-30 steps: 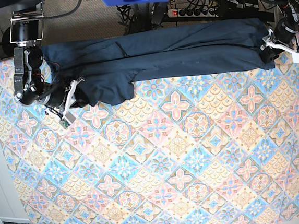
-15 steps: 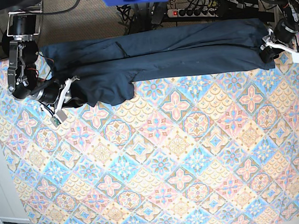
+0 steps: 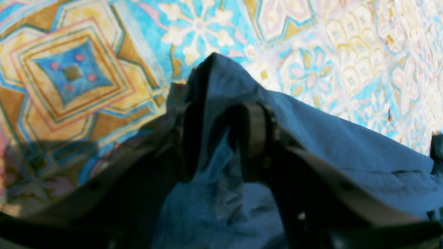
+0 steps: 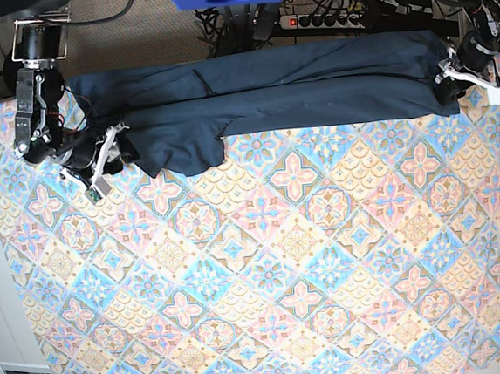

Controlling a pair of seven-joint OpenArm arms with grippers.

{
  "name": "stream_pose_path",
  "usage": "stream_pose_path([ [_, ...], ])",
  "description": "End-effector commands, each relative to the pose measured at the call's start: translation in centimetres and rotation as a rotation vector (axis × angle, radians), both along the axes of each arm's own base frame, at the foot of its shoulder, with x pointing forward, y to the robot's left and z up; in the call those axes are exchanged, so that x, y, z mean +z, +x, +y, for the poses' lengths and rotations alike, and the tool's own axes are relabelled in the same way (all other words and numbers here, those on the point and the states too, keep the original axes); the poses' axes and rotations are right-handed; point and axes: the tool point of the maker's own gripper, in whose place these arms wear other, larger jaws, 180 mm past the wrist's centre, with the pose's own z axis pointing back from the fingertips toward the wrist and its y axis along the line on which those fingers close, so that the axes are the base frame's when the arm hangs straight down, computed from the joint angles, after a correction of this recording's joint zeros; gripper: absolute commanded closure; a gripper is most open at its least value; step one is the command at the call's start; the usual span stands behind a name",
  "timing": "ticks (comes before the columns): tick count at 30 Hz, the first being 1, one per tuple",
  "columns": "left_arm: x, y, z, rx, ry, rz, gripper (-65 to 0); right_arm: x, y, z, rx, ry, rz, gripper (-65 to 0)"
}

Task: Layout the t-shirt on the table in an organized manner, then fold the t-shirt properly
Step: 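Regrasp the folded strip's end with the right gripper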

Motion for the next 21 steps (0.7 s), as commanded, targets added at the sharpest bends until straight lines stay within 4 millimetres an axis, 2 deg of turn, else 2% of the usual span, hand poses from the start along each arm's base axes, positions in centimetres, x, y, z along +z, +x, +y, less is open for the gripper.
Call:
stream_pose_path([
  [1,1.3,0.7,0.7,-0.003,0.023,-0.041,-20.7,1.4,1.5,-0.3,-0.004,0.014,-0.053,-26.5],
  [4,1.3,0.7,0.8,-0.004,0.024,-0.041,-20.7,2.8,3.6,-0.2,-0.003,0.017,-0.101,-26.5],
  [6,1.3,0.7,0.8,-0.004,0.024,-0.041,-20.7,3.2,4.1,-0.2,-0.001,0.016,-0.113,-26.5],
  [12,1.3,0.8,0.8,-0.004,0.024,-0.042,-20.7,3.0,3.9,-0.1,0.003,0.012,-0.102,-26.3],
  [17,1.6,1.2,0.8,-0.003,0.026,-0.053,-20.7,2.1,3.3,2.2,0.079,0.018,-0.078,-26.3],
  [21,1.6,1.3,0.8,-0.002,0.025,-0.057,-20.7,1.8,3.0,3.0,0.104,0.018,-0.068,-26.3],
])
